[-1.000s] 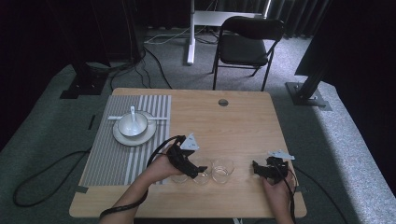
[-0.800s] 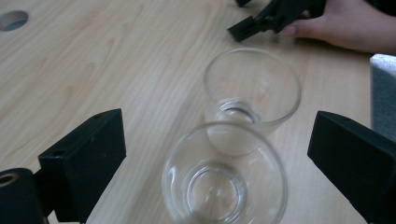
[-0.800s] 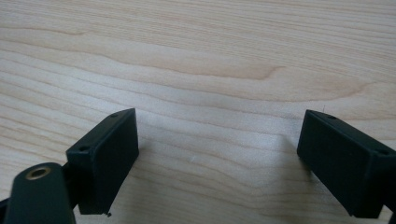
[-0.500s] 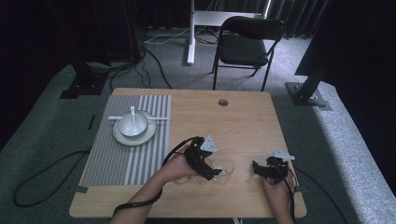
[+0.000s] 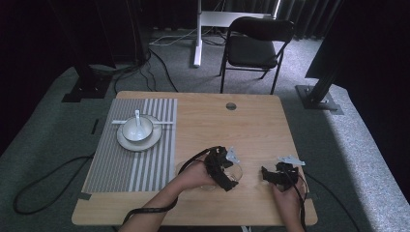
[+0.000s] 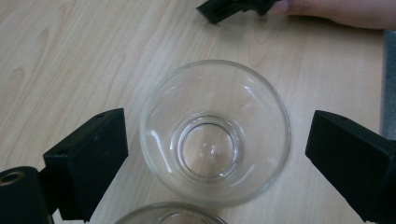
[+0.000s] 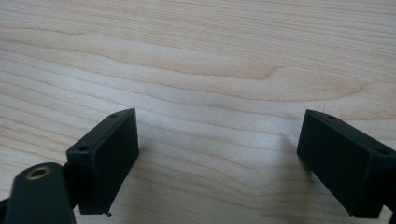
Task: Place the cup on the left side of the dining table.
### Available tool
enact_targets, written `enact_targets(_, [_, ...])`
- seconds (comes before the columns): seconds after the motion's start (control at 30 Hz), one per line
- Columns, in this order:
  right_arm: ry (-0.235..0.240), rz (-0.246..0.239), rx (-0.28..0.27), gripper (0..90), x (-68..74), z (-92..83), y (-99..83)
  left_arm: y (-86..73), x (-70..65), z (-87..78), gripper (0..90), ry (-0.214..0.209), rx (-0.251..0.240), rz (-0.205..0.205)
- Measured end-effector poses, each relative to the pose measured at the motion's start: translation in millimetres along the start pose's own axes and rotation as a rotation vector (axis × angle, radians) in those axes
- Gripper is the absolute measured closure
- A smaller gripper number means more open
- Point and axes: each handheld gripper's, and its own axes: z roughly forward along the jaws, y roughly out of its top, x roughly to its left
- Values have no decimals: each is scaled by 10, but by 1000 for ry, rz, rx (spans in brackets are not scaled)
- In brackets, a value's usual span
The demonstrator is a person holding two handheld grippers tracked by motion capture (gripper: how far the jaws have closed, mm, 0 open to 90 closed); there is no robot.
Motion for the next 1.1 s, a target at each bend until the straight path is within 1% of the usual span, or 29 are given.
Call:
enact_targets(0.03, [0,0,-1,122,0,0,0,5,1,11,63,-9,8,-2])
enact_targets(0.07, [0,0,0,122,0,0,0,11,-3,25,63,3,10,-7])
enact_targets(0.13, [0,0,0,122,0,0,0,21,-1,46,95,-5,20,-9])
enact_targets(0.17, [0,0,-1,122,0,0,0,28,2,56,95,-2,25,-11])
enact_targets(0.2, [0,0,-1,122,0,0,0,37,4,71,95,-9,36,-15])
enact_targets(0.23, [0,0,-1,122,0,0,0,43,4,78,95,-10,36,-15])
enact_targets(0.27, [0,-1,0,122,0,0,0,55,3,90,95,-4,43,-19])
enact_targets(0.3, [0,-1,0,122,0,0,0,63,1,102,95,-14,53,-13])
enact_targets(0.37, [0,0,-1,122,0,0,0,77,-13,128,95,-12,68,-14])
enact_targets(0.43, [0,0,-1,122,0,0,0,84,-26,157,134,-3,92,-5])
enact_targets(0.5, [0,-1,-1,122,-1,0,0,83,-27,164,157,-4,97,-6])
enact_targets(0.53, [0,-1,-1,122,-1,0,0,80,-30,182,157,12,112,3])
enact_targets(0.57, [0,-2,0,122,-1,0,-1,80,-34,186,178,18,116,8])
enact_targets(0.6, [0,-2,0,122,-1,0,-1,83,-43,190,180,26,122,17])
enact_targets(0.73, [0,-2,0,122,-1,0,0,102,-51,193,182,32,140,27])
enact_targets(0.8, [0,-2,0,122,-2,0,0,108,-49,195,183,36,141,17])
enact_targets(0.83, [0,-2,0,122,-1,0,0,109,-48,195,184,35,140,19])
enact_targets(0.9, [0,-2,0,122,-1,0,0,110,-43,194,186,39,136,6])
enact_targets(0.93, [0,-2,0,122,-1,0,0,111,-43,194,186,39,133,10])
enact_targets(0.97, [0,-1,0,122,-1,0,0,109,-42,193,186,49,131,5])
enact_targets(1.0, [0,-1,-1,122,0,0,0,108,-37,191,186,48,128,11])
enact_targets(1.03, [0,0,-1,122,0,0,0,105,-25,186,186,48,114,-6])
enact_targets(1.07, [0,1,-1,122,0,1,0,106,-15,182,186,43,115,-7])
enact_targets(1.1, [0,0,-1,122,0,1,0,104,-11,175,186,48,104,-2])
